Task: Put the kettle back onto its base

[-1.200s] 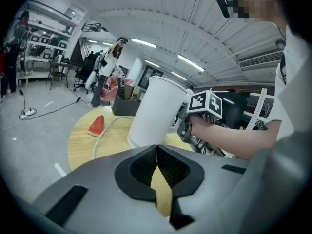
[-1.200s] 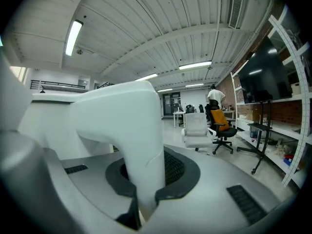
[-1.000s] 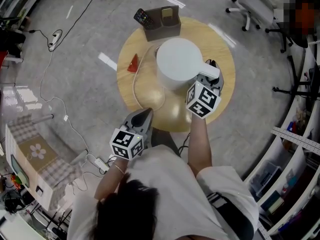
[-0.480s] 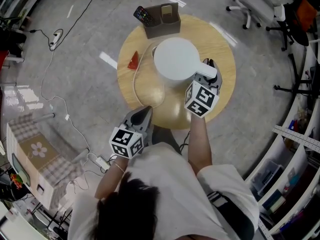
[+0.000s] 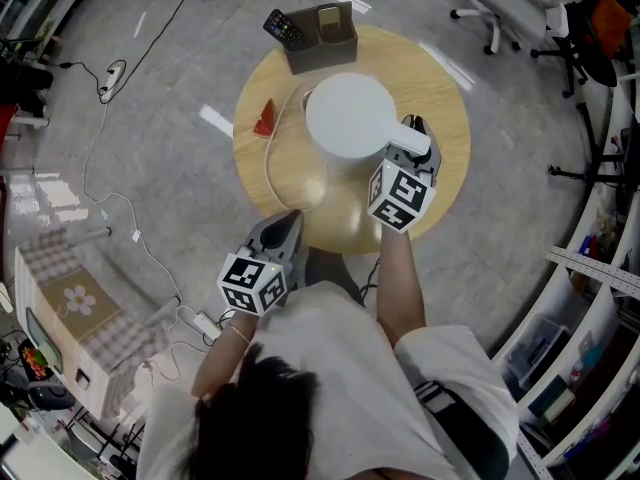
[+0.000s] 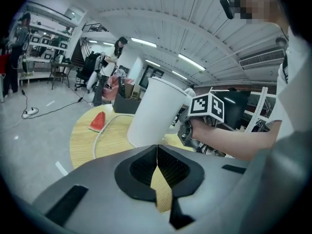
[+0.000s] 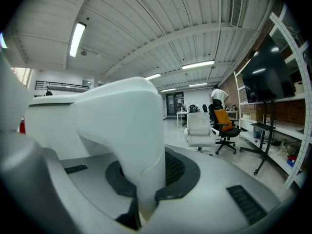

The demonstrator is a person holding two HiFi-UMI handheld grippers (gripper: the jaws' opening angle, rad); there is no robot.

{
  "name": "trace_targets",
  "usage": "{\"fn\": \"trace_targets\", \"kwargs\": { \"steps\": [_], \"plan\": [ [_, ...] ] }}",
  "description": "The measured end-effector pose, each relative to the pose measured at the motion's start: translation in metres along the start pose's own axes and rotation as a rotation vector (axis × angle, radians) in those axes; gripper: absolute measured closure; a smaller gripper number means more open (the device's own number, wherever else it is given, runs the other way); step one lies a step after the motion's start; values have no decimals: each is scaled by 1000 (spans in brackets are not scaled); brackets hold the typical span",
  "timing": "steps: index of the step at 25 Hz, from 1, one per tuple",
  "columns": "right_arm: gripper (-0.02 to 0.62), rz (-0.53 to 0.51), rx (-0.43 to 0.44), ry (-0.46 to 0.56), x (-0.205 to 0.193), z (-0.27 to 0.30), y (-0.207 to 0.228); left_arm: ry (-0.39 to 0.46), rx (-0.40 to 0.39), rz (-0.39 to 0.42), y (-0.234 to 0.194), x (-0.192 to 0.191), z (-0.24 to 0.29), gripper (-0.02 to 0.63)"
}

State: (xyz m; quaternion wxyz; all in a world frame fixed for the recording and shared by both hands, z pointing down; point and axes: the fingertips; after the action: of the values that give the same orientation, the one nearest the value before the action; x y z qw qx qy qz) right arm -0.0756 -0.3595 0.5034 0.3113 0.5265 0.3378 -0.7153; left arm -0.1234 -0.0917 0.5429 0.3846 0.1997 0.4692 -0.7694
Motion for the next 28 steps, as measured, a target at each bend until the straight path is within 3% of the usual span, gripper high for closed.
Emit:
{"fn": "trace_targets", "kwargs": {
  "steps": [13,21,28],
  "plan": [
    [549,-14,18,3,-1,1,-4,11,-28,2,13,-6,7,580],
    [549,-17,126,-24,-3,1,-16,30,-15,-6,13,-9,4,580],
    [451,-13,163,-98,-16,-4,-18,55,-3,-45,6,-8,-2,580]
  ]
}}
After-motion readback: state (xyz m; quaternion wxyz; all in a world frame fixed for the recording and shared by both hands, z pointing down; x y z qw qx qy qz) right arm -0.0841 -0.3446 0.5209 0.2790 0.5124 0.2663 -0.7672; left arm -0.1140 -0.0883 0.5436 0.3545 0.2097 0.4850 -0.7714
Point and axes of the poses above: the fingertips, and each gripper's own axes: z forward along the fingers, y to its right, x out of its top, and after that the axes turned 10 degrees about -z, right-handed
